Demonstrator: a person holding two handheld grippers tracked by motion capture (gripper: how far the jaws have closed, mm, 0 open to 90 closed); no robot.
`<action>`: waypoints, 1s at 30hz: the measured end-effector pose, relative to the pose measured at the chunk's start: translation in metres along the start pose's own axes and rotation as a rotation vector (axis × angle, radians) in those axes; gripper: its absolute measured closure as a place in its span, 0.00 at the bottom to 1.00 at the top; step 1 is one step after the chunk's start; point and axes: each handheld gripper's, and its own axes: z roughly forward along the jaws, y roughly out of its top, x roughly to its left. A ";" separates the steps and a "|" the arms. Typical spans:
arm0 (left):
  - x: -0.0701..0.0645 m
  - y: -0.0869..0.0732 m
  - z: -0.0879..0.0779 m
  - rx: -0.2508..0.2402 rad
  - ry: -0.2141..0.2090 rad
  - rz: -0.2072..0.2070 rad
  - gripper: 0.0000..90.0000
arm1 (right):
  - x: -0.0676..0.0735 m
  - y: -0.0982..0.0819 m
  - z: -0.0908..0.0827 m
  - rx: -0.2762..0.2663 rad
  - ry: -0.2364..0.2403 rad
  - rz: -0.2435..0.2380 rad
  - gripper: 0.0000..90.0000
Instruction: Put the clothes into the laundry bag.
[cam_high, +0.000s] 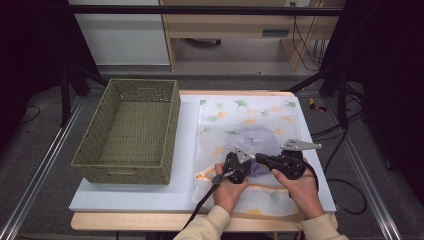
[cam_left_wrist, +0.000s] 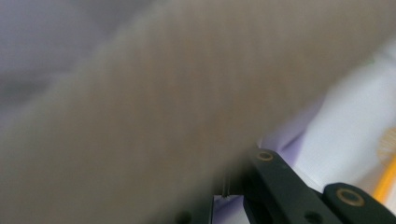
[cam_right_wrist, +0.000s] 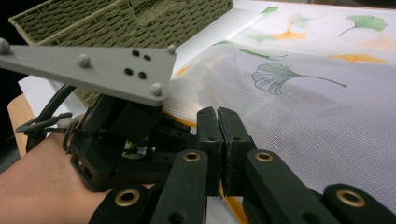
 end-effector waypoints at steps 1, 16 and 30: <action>0.000 0.001 0.001 -0.001 0.003 0.000 1.00 | 0.000 0.000 0.000 0.000 0.001 -0.002 0.99; 0.015 0.007 0.007 -0.019 0.087 0.024 1.00 | 0.003 0.000 0.004 0.008 0.008 -0.001 0.99; 0.019 0.011 0.011 -0.034 0.126 0.021 1.00 | 0.005 0.000 0.005 0.008 0.012 -0.004 0.99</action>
